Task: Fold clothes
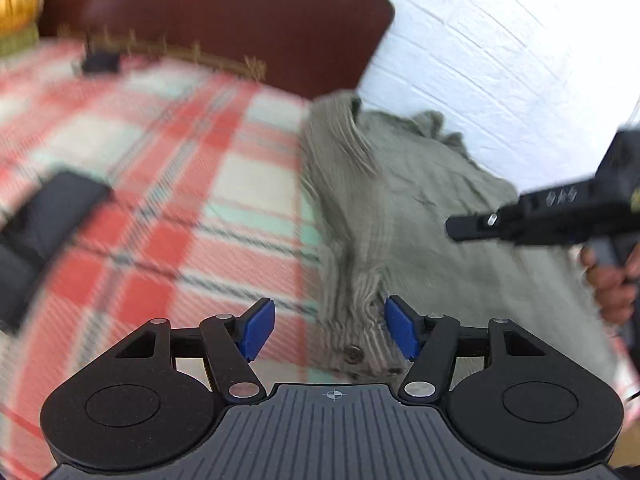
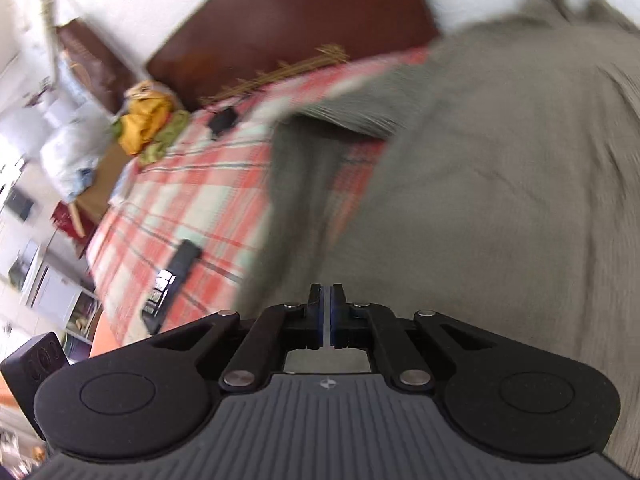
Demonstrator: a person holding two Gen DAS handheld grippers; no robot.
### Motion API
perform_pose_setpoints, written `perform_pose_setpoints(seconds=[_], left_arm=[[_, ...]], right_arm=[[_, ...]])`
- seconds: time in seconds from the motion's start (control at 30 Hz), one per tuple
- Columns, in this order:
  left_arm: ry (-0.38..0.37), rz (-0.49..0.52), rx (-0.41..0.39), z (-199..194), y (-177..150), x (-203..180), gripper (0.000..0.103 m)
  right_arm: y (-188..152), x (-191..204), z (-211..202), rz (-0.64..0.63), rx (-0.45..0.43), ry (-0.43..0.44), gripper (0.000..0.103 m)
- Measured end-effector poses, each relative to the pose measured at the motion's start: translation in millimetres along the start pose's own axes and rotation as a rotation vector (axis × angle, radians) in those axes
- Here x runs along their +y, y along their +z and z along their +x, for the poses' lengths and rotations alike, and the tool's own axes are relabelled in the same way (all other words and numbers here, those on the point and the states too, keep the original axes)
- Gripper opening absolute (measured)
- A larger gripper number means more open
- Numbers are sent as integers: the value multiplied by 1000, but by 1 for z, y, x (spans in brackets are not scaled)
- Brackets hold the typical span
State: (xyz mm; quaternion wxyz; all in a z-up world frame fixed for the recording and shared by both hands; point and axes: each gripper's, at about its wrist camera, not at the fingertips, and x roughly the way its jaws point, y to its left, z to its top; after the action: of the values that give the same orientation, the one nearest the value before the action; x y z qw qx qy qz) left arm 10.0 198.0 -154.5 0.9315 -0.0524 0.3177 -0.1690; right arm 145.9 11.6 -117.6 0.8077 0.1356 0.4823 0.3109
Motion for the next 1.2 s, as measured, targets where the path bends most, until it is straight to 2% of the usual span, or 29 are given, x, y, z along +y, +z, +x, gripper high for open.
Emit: perform_pose_setpoints(seconds=[0.07, 0.17, 0.27, 0.33, 0.43, 0.47, 0.57, 0.67, 0.8, 0.97, 1.2], left_arm=[[-22, -9, 22, 3, -2, -2, 74], [-56, -23, 55, 8, -4, -5, 74], [-91, -3, 77, 13, -6, -15, 74], [-112, 27, 86, 16, -6, -27, 75], [-113, 58, 99, 20, -7, -38, 75], [-114, 60, 101, 21, -8, -40, 75], [-109, 48, 104, 16, -9, -37, 75], [-81, 17, 92, 4, -10, -24, 77], [-18, -101, 104, 2, -7, 4, 79], [-97, -217, 103, 13, -1, 18, 79], [-131, -341, 132, 39, 8, 34, 77]], right_arm=[[-4, -5, -3, 6, -6, 3, 3], [-5, -1, -7, -4, -17, 39, 11], [-4, 13, -6, -37, -31, 80, 55], [-4, 29, 2, -90, -25, 81, 55], [-7, 40, 21, -108, 35, 58, 55], [-9, 39, 26, -99, 51, 55, 53], [-14, 34, 35, -90, 84, 86, 2], [-14, 21, 17, -59, 29, 99, 2], [-15, -4, 3, 21, 11, 100, 2], [-29, -16, 13, 48, 44, 40, 2], [-29, -16, 4, 17, 20, 4, 2]])
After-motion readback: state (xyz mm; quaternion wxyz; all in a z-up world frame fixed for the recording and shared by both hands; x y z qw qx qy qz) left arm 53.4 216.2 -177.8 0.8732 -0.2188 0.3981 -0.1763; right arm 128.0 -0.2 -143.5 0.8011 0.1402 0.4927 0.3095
